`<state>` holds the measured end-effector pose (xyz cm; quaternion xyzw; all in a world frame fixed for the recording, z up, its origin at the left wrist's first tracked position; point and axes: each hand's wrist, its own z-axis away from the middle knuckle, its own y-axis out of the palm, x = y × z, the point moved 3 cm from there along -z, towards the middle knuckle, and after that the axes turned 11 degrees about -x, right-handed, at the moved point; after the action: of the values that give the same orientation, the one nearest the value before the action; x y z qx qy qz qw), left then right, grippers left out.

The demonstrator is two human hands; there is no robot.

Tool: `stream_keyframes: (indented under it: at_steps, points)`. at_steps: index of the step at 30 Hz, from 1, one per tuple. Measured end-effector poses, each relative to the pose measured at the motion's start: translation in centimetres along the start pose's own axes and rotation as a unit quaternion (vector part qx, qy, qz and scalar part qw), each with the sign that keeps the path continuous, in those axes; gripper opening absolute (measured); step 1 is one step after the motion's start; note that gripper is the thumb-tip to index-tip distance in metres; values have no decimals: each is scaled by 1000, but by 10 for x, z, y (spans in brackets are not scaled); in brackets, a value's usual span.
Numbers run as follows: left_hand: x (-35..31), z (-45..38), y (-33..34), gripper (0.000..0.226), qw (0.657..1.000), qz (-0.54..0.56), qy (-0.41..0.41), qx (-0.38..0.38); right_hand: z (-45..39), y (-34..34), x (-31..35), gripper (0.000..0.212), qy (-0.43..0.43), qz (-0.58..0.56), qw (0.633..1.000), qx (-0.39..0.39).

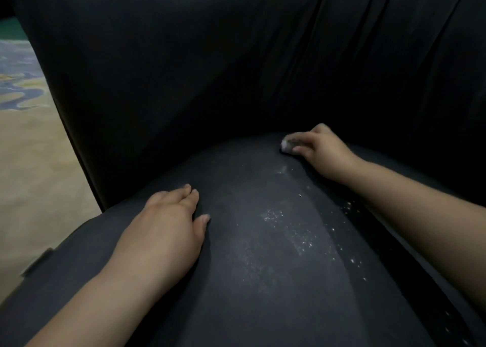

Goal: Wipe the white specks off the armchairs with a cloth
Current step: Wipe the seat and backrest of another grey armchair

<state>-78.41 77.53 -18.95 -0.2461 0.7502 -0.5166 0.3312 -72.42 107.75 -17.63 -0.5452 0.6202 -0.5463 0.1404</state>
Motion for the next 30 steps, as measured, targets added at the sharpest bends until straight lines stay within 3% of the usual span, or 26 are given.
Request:
stream_keyframes:
  at_steps: [3,6,8,13,19,25,30]
  points:
    - [-1,2,-1,60,1000,3,-2,-5,-9,10,17,33,44,-1,999,-10]
    - [1,3,0,59,1000,9,-6,-2,25,23,50,35,-83,-39,995,29]
    - [2,2,0,59,1000,8,-4,-1,41,14,49,37,-123,-55,989,56]
    - [1,2,-1,59,1000,8,-8,4,6,-4,12,35,24,9,1000,12]
    - [1,4,0,59,1000,11,-3,-11,58,10,48,38,-140,-55,987,50]
    - [0,5,-1,59,1000,20,-6,-17,11,18,49,35,-8,-26,1000,2]
    - [5,8,-2,60,1000,27,0,-5,46,32,83,36,-145,-62,987,44]
